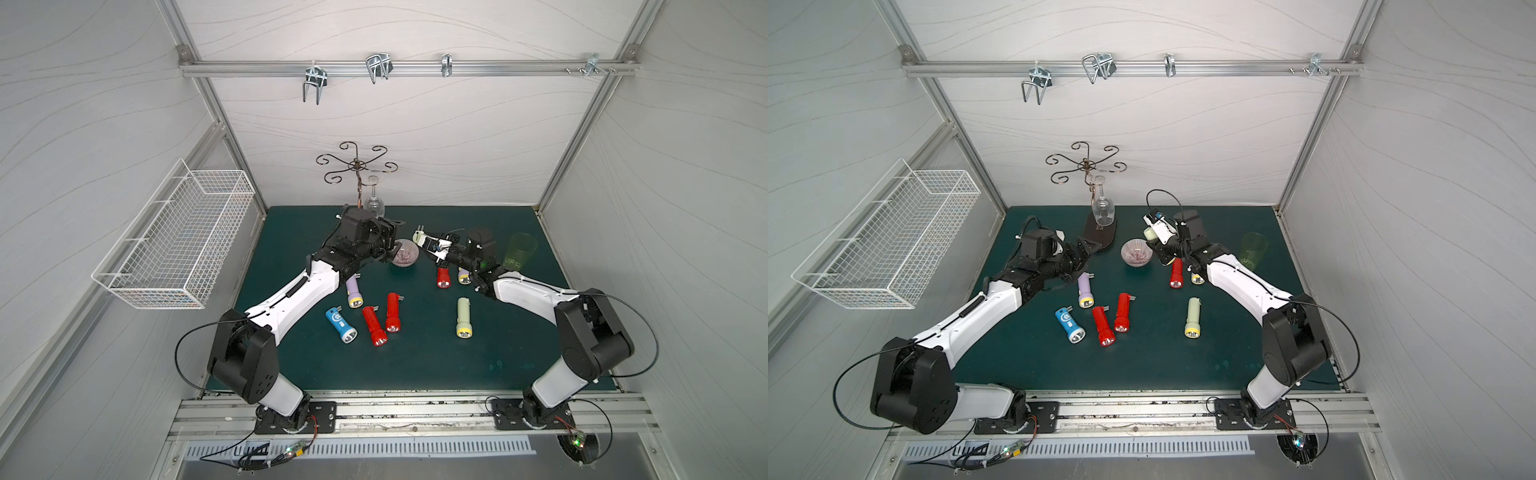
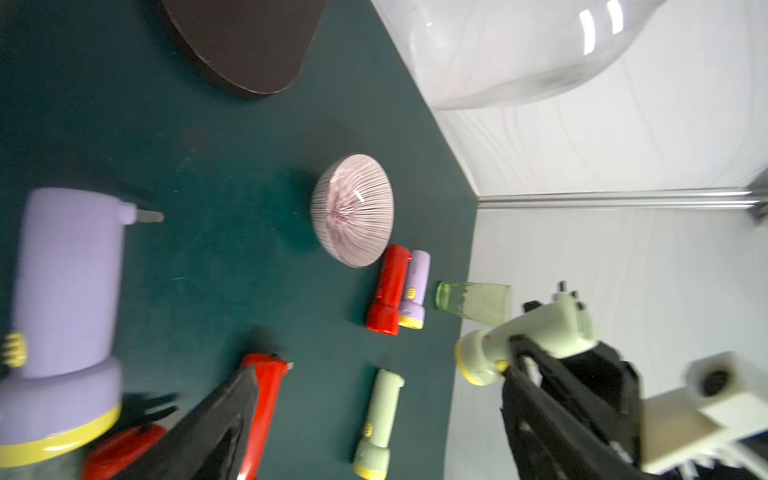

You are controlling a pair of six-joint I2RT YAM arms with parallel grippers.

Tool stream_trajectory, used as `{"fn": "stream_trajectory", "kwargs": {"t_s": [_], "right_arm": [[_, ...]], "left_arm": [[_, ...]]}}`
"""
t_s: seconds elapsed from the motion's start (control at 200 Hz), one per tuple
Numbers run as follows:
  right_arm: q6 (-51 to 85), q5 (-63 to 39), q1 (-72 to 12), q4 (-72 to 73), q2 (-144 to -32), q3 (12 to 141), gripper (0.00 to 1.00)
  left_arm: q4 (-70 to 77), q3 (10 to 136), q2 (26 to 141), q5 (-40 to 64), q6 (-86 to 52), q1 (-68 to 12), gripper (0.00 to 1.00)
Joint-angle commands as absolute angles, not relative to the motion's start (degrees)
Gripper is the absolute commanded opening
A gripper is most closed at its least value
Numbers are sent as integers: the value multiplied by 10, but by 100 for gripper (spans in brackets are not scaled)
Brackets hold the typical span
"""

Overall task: Close the plug at the bottom of the flashlight
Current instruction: Close the plug of the flashlight.

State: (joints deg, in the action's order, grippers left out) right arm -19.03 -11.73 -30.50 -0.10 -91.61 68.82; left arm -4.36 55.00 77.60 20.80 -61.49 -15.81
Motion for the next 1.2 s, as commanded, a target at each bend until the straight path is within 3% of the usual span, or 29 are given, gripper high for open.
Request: {"fn": "stream_trajectory", "kwargs": {"t_s": [0.0, 0.245, 0.44, 0.66, 1.196], "right_arm": [[-313, -204, -289, 127, -903, 660, 0], [-442, -225, -289, 286, -924, 589, 0], [-471, -219, -289, 360, -935, 556, 0], [-482, -214, -288, 375, -934, 544, 0], [-445, -234, -279, 372, -928, 550, 0]], "left_arm": [[4, 590, 785, 205, -728, -176, 93], [24, 627, 823, 187, -897, -230, 89], [7, 690, 860, 168, -926, -261, 81], [2, 730, 886, 152, -958, -285, 66], [45, 750, 925, 159, -1013, -328, 56]]}}
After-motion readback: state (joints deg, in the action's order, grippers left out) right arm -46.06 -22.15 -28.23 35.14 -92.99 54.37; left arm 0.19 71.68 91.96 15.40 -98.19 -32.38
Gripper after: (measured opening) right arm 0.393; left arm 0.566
